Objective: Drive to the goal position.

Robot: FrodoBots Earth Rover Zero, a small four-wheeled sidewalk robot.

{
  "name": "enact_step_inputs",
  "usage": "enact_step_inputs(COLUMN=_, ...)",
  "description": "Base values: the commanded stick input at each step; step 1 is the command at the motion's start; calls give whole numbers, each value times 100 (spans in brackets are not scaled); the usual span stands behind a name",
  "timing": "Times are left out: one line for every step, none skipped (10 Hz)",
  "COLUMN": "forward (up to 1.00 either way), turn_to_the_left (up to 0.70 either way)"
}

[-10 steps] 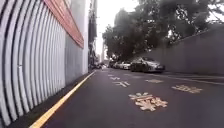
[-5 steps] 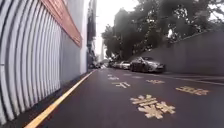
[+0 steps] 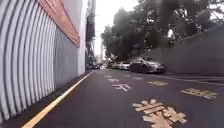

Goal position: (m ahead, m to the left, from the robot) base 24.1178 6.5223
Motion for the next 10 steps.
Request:
enact_step_inputs(forward=45, turn_to_the_left=0)
enact_step_inputs(forward=44, turn_to_the_left=0)
enact_step_inputs(forward=66, turn_to_the_left=0)
enact_step_inputs(forward=69, turn_to_the_left=0)
enact_step_inputs(forward=68, turn_to_the_left=0)
enact_step_inputs(forward=69, turn_to_the_left=0)
enact_step_inputs(forward=69, turn_to_the_left=0)
enact_step_inputs(forward=69, turn_to_the_left=0)
enact_step_inputs(forward=70, turn_to_the_left=0)
enact_step_inputs(forward=68, turn_to_the_left=0)
